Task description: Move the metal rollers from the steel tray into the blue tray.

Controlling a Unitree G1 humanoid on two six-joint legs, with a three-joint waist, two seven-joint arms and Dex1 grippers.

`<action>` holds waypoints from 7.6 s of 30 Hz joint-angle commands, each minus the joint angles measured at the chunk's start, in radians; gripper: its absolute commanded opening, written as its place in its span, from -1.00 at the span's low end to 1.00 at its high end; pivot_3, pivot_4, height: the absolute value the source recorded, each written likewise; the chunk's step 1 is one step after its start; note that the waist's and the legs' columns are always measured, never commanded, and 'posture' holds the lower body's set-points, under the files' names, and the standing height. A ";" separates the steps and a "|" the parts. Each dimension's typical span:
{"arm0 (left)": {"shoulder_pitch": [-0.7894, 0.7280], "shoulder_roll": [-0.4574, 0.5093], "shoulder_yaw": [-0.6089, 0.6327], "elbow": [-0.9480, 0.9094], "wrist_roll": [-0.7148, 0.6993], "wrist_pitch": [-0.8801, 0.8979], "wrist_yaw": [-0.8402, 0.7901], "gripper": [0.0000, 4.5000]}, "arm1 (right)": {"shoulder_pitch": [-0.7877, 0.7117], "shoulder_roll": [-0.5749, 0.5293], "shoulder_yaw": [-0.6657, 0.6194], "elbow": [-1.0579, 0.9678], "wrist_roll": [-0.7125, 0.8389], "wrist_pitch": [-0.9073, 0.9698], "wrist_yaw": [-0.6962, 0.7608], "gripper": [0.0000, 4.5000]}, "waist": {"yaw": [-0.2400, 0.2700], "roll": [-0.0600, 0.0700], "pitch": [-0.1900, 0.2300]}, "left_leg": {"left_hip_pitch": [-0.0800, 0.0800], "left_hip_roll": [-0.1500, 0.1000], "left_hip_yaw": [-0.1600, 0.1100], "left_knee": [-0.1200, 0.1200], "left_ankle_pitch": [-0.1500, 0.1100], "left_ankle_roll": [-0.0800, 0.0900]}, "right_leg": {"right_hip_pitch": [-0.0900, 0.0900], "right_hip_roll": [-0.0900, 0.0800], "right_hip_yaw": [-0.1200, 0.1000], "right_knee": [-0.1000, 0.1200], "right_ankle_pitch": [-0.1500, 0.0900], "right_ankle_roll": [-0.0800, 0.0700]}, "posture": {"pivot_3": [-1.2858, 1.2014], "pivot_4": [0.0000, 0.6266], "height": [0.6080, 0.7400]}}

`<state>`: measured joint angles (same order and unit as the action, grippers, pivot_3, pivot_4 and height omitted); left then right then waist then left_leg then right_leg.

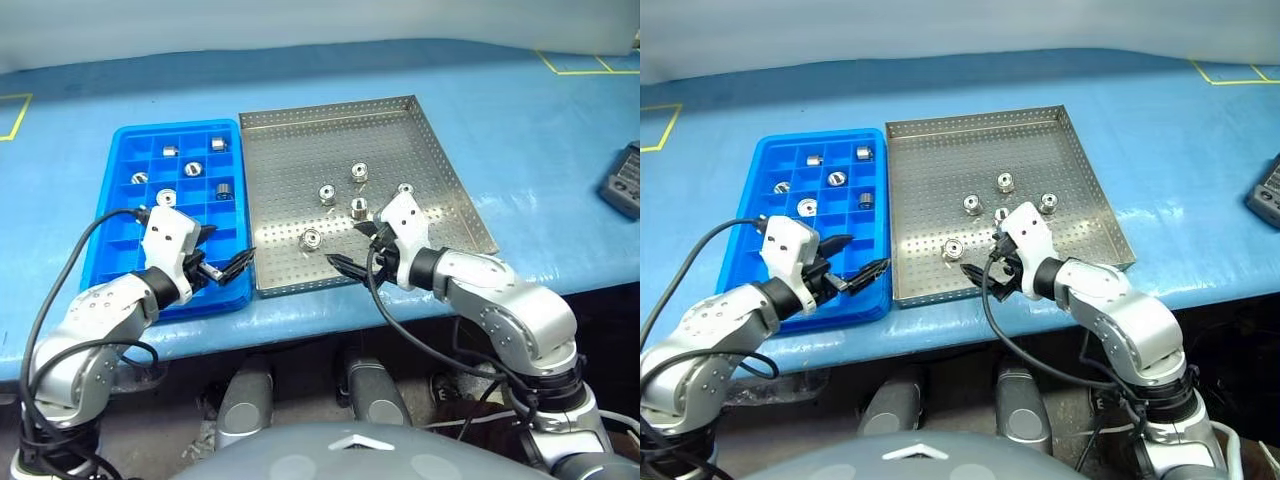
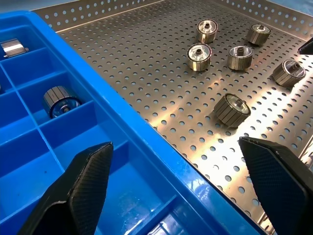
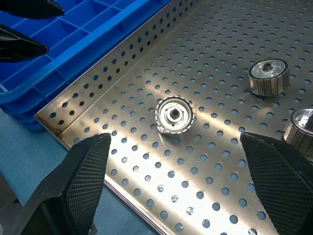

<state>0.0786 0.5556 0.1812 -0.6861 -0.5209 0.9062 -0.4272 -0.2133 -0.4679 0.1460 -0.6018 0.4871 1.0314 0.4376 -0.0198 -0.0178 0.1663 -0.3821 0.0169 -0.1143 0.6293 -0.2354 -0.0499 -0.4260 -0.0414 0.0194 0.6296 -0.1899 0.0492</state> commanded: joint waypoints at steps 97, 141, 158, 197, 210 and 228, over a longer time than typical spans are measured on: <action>-0.265 -0.203 0.178 0.556 0.513 -0.341 0.398 -0.24 | -0.050 0.165 0.266 0.039 -0.138 -0.170 -0.026 1.00 | 0.020 -0.001 0.000 | 0.003 -0.002 0.001 0.002 0.001 -0.001 | 0.003 0.000 0.005 0.001 0.004 0.006 | 0.11 -0.52 1.00; -0.824 -0.485 -0.309 1.311 0.464 -0.487 0.118 0.99 | 0.145 0.170 0.196 -0.089 -0.213 -0.141 -0.176 1.00 | -0.103 -0.002 0.000 | 0.002 -0.004 0.002 0.003 0.001 -0.001 | 0.004 -0.001 0.007 -0.001 0.008 0.013 | -0.10 -0.52 1.00; -0.521 -0.381 -0.031 0.521 0.388 -0.343 0.299 -0.22 | 0.060 0.179 0.226 -0.028 -0.196 -0.154 -0.109 1.00 | -0.086 -0.001 0.000 | 0.002 -0.003 0.003 0.002 0.001 -0.001 | 0.002 0.000 0.009 0.000 0.009 0.014 | 0.04 -0.52 1.00; -0.050 -0.423 0.087 0.022 0.408 0.065 0.460 0.48 | 0.013 0.197 0.267 0.056 -0.212 -0.191 -0.042 1.00 | 0.008 -0.003 0.001 | 0.004 -0.004 0.000 0.005 0.001 -0.001 | 0.007 -0.002 0.004 -0.001 0.004 0.006 | 0.10 -0.52 1.00; -0.339 -0.320 -0.015 0.169 0.286 -0.051 0.222 0.98 | 0.049 0.188 0.234 0.019 -0.210 -0.178 -0.072 1.00 | 0.005 -0.003 0.001 | 0.004 -0.005 0.000 0.005 0.001 -0.001 | 0.007 -0.002 0.004 -0.002 0.004 0.007 | 0.03 -0.52 1.00; -0.645 -0.389 -0.440 0.822 0.391 -0.357 -0.060 0.98 | 0.218 0.177 0.163 -0.122 -0.219 -0.132 -0.194 1.00 | -0.092 -0.003 0.001 | 0.003 -0.005 0.001 0.003 0.001 0.000 | 0.006 -0.002 0.006 -0.003 0.004 0.007 | -0.13 -0.52 1.00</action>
<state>-0.5454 0.1754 -0.2426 0.1288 -0.1451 0.5775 -0.4709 -0.0015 -0.2983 0.3258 -0.6773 0.2650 0.9019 0.2554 -0.1120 -0.0207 0.1677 -0.3790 0.0122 -0.1132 0.6325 -0.2348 -0.0497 -0.4199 -0.0432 0.0250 0.6266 -0.1860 0.0560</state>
